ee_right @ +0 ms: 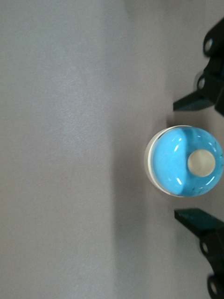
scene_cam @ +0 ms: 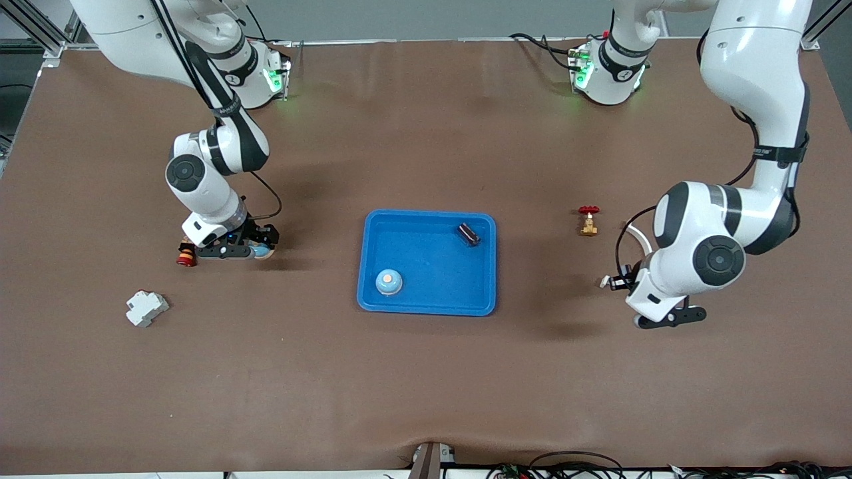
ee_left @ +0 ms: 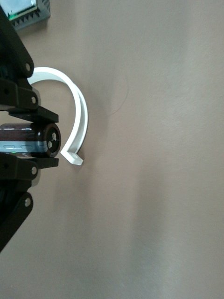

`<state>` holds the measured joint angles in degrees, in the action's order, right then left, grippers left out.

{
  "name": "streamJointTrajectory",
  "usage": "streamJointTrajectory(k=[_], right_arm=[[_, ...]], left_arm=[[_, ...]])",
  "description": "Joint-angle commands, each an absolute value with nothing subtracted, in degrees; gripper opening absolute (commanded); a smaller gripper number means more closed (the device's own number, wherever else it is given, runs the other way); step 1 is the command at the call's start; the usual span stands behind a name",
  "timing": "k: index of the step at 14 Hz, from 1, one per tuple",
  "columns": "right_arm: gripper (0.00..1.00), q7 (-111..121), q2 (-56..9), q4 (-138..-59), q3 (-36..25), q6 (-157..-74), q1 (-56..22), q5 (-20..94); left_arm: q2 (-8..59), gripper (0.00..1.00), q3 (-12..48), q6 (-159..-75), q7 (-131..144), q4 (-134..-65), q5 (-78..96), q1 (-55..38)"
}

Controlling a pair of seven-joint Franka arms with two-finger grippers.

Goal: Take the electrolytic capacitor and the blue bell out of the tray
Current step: 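Set the bell near the red buttons while the left gripper places the capacitor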

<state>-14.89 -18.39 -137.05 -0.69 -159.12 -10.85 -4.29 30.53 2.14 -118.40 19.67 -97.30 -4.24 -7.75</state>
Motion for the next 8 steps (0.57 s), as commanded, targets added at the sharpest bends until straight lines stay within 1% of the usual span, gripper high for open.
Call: streamJointTrajectory(k=[1,3,5,8], right_arm=[[1.0,-14.5,-17.58,-133.52,0.88,-154.28,-10.37,-3.87],[1.0,-18.43,-16.7,-129.05,2.54,-146.12,-10.46,-3.87],[1.0,-25.45,-16.61,-123.95,6.13,-139.16,-10.46,-3.87],[1.0,-34.51,-17.22,-117.88,7.82,-134.75,-13.52,-3.87]], left_arm=[[29.27,0.0,2.37,-119.71,19.42,-100.45,-5.36,-7.73],[29.27,0.0,2.46,-119.79,19.16,-101.6,-5.27,-7.3],[29.18,0.0,2.37,-119.97,18.98,-102.91,-5.36,-6.94],[29.0,0.0,2.37,-120.94,19.07,-104.67,-5.45,-6.42]])
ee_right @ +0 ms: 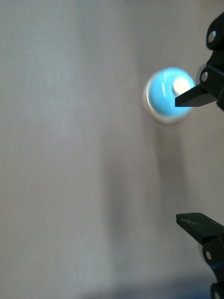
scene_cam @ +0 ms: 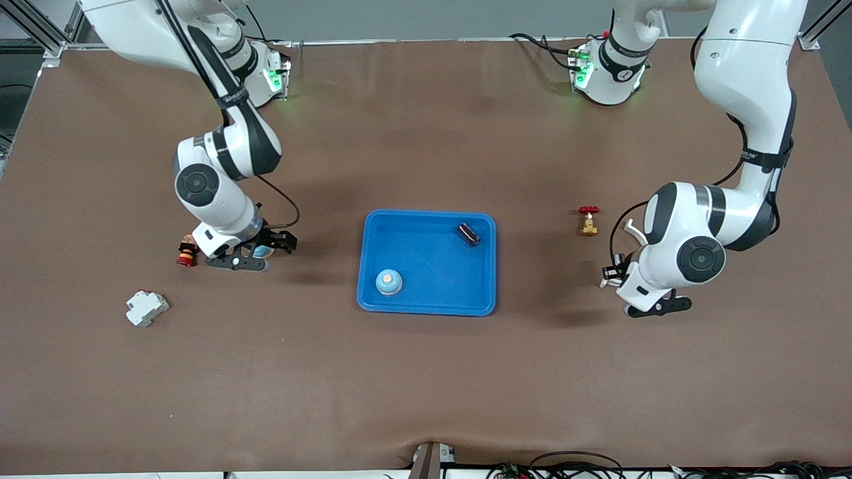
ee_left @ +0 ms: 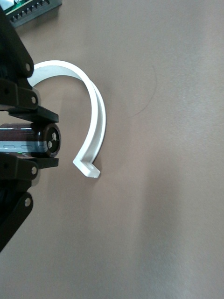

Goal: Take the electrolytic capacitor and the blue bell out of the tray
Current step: 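Set the bell near the red buttons while the left gripper places the capacitor, then move the right gripper back to the tray and grasp the second bell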

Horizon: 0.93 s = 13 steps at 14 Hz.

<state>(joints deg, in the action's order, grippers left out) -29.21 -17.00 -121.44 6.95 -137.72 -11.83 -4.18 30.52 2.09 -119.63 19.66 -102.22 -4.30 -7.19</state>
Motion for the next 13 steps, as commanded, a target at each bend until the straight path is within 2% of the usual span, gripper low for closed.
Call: streamJointTrajectory(k=[1,5,13], right_arm=[[1.0,-36.8,-17.31,-115.77,7.82,-133.69,-15.19,-3.87],[1.0,-44.28,-21.25,-106.64,7.73,-129.12,-18.98,-3.87],[1.0,-53.96,-35.58,-90.63,7.47,-128.41,-25.22,-4.83]], left_arm=[[29.0,0.0,2.46,-120.94,18.99,-105.29,-5.45,-6.16],[29.09,0.0,2.37,-120.94,19.07,-105.91,-5.36,-5.98],[30.59,0.0,2.37,-120.94,19.07,-106.0,-5.27,-5.98]])
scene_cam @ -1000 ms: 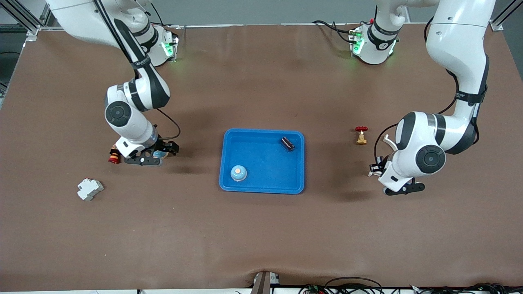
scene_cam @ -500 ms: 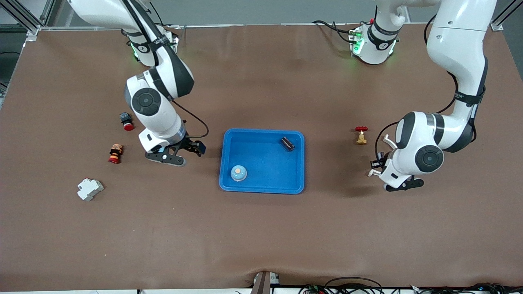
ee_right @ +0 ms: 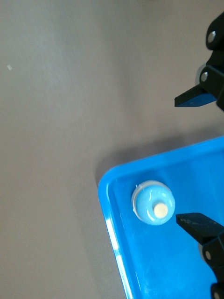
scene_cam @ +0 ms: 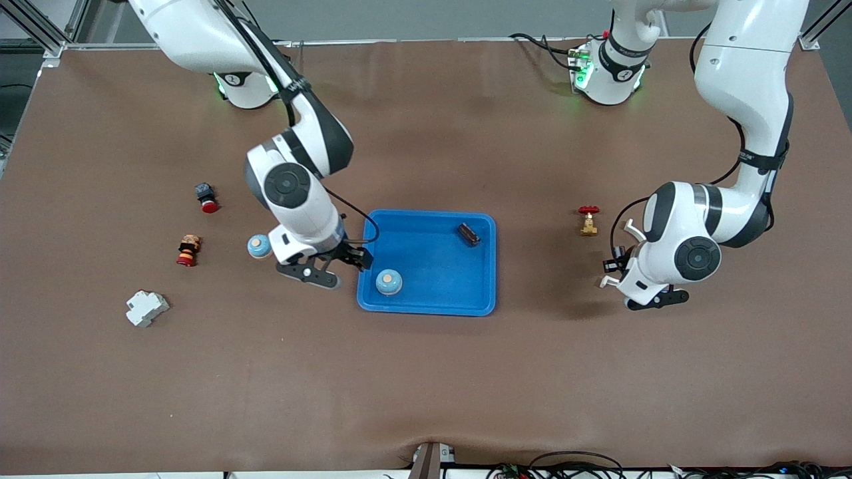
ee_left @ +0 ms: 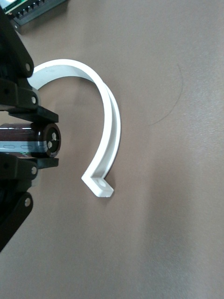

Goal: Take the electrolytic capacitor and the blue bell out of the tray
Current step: 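Move the right gripper back to the tray and grasp the second bell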

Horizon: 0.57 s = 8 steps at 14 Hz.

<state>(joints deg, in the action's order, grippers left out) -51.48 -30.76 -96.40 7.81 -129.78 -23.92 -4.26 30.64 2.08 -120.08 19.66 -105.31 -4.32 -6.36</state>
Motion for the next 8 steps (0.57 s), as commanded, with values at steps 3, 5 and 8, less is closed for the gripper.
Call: streamJointTrajectory(k=[3,5,8], right_arm=[[1.0,-55.28,-38.22,-88.08,7.3,-128.5,-26.45,-4.92],[1.0,-55.55,-39.54,-87.02,7.29,-128.5,-26.81,-5.01],[1.0,-57.21,-41.56,-85.35,6.77,-128.67,-28.21,-5.79]], left_arm=[[31.2,0.0,2.37,-120.85,19.07,-106.08,-5.36,-4.49],[31.81,0.0,2.37,-120.85,19.07,-106.0,-5.36,-4.48],[31.9,0.0,2.37,-120.94,19.07,-105.73,-5.36,-4.48]])
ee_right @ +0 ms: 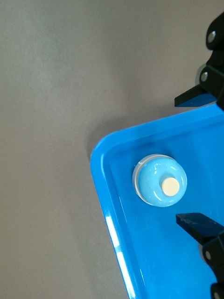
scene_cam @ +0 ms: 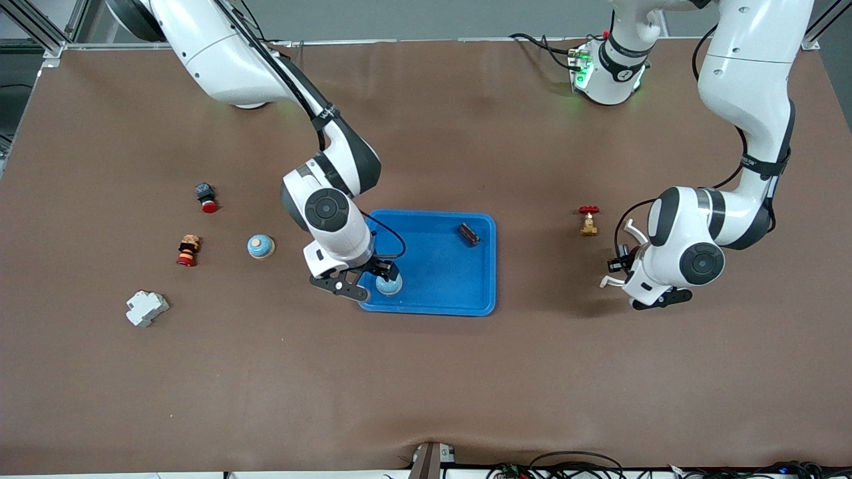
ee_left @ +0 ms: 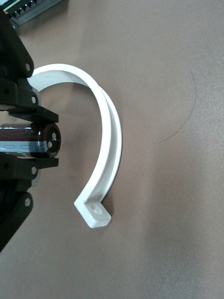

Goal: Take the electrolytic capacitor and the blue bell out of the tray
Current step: 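Move the right gripper back to the tray and grasp the second bell, then lift the second bell with the right gripper while the left gripper returns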

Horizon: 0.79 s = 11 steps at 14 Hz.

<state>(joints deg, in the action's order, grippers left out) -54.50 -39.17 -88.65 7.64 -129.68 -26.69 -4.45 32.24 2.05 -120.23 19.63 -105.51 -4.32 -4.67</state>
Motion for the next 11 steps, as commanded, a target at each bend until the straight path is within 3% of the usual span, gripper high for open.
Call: streamJointTrajectory(k=[1,5,8,10,11], right_arm=[[1.0,-58.09,-42.36,-84.47,6.51,-128.5,-28.82,-6.93],[1.0,-59.15,-46.13,-80.78,6.33,-128.58,-29.79,-7.47],[1.0,-60.9,-48.34,-79.19,4.32,-128.76,-31.98,-7.56],[1.0,-61.0,-48.78,-79.1,2.99,-129.02,-33.13,-7.47],[1.0,-61.0,-49.13,-78.93,2.99,-129.2,-33.13,-7.47]], left_arm=[[32.34,0.0,2.37,-120.94,19.07,-105.65,-5.36,-4.48],[32.78,0.0,2.37,-121.02,19.25,-105.38,-5.27,-4.83],[33.05,0.07,2.37,-121.03,19.42,-105.12,-5.27,-4.83],[33.05,0.28,2.37,-121.03,19.86,-105.03,-5.27,-5.01],[33.05,0.57,2.37,-120.94,19.78,-105.03,-5.27,-5.01]])
